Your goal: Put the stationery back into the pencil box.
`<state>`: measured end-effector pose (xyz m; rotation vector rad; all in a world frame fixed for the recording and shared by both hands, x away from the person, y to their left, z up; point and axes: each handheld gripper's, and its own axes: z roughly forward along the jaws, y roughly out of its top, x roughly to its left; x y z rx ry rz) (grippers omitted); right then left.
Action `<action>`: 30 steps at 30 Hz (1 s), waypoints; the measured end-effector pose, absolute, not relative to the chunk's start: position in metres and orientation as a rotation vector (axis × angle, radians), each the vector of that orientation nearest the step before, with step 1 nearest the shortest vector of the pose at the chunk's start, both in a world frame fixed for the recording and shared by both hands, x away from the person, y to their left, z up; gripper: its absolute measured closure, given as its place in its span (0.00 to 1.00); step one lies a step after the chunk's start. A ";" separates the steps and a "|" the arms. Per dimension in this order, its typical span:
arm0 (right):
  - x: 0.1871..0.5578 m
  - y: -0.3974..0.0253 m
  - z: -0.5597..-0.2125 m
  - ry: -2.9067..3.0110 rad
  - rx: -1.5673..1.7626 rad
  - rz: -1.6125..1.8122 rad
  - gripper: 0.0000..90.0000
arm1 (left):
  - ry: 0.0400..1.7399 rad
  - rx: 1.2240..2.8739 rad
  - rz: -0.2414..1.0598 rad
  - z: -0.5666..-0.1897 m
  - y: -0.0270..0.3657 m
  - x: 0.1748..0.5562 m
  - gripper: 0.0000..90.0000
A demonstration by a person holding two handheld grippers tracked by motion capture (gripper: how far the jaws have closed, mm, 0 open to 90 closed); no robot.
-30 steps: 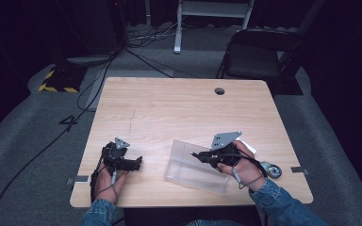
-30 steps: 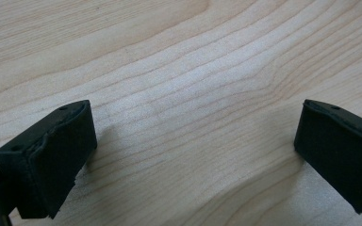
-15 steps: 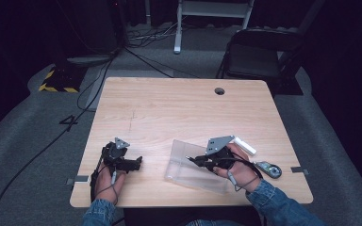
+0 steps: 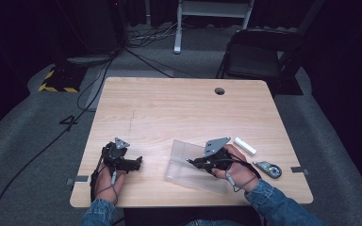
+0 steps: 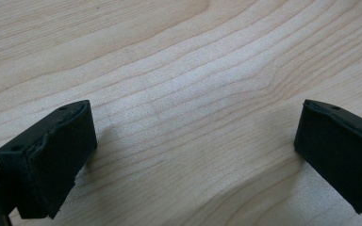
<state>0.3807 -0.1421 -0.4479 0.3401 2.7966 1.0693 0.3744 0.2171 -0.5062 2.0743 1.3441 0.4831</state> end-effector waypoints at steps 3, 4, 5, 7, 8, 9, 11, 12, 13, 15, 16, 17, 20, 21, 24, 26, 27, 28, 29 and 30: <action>0.381 -0.142 -0.450 2.797 0.326 1.062 0.90 | 1.341 2.077 0.483 -0.506 0.217 0.375 0.00; 0.381 -0.142 -0.450 2.797 0.321 1.058 0.90 | 1.341 2.077 0.483 -0.506 0.217 0.375 0.00; 0.381 -0.141 -0.450 2.797 0.323 1.058 0.90 | 1.342 2.076 0.483 -0.506 0.217 0.375 0.00; 0.381 -0.141 -0.451 2.799 0.316 1.052 0.90 | 1.341 2.077 0.483 -0.506 0.217 0.375 0.00; 0.381 -0.141 -0.451 2.802 0.318 1.049 0.90 | 1.341 2.077 0.484 -0.506 0.217 0.375 0.00; 0.381 -0.141 -0.451 2.801 0.319 1.048 0.90 | 1.341 2.076 0.482 -0.506 0.217 0.375 0.00; 0.381 -0.141 -0.452 2.803 0.317 1.047 0.90 | 1.341 2.077 0.484 -0.506 0.217 0.375 0.00; 0.381 -0.141 -0.453 2.802 0.318 1.042 0.90 | 1.341 2.077 0.484 -0.506 0.217 0.375 0.00; 0.381 -0.141 -0.453 2.805 0.314 1.038 0.90 | 1.341 2.077 0.484 -0.506 0.217 0.375 0.00; 0.381 -0.140 -0.454 2.808 0.314 1.033 0.90 | 1.342 2.075 0.483 -0.506 0.217 0.375 0.00; 0.381 -0.140 -0.454 2.809 0.314 1.030 0.90 | 1.341 2.076 0.483 -0.506 0.217 0.375 0.00; 0.382 -0.140 -0.455 2.810 0.306 1.030 0.90 | 1.341 2.077 0.484 -0.506 0.217 0.375 0.00; 0.382 -0.140 -0.456 2.813 0.320 1.024 0.90 | 1.341 2.076 0.483 -0.506 0.217 0.375 0.00; 0.382 -0.139 -0.457 2.811 0.324 1.022 0.90 | 1.341 2.077 0.483 -0.506 0.217 0.375 0.00; 0.382 -0.139 -0.458 2.813 0.318 1.014 0.90 | 1.341 2.077 0.483 -0.506 0.217 0.375 0.00; 0.382 -0.138 -0.459 2.813 0.316 1.006 0.90 | 1.341 2.077 0.483 -0.506 0.217 0.375 0.00; 0.382 -0.138 -0.459 2.813 0.316 1.006 0.90 | 1.341 2.077 0.483 -0.506 0.217 0.375 0.00; 0.381 -0.138 -0.459 2.812 0.312 0.998 0.90 | 1.341 2.076 0.483 -0.506 0.217 0.375 0.00; 0.381 -0.137 -0.460 2.816 0.298 0.990 0.89 | 1.342 2.076 0.482 -0.506 0.217 0.375 0.00; 0.381 -0.137 -0.460 2.815 0.294 0.988 0.90 | 1.341 2.077 0.483 -0.506 0.217 0.375 0.00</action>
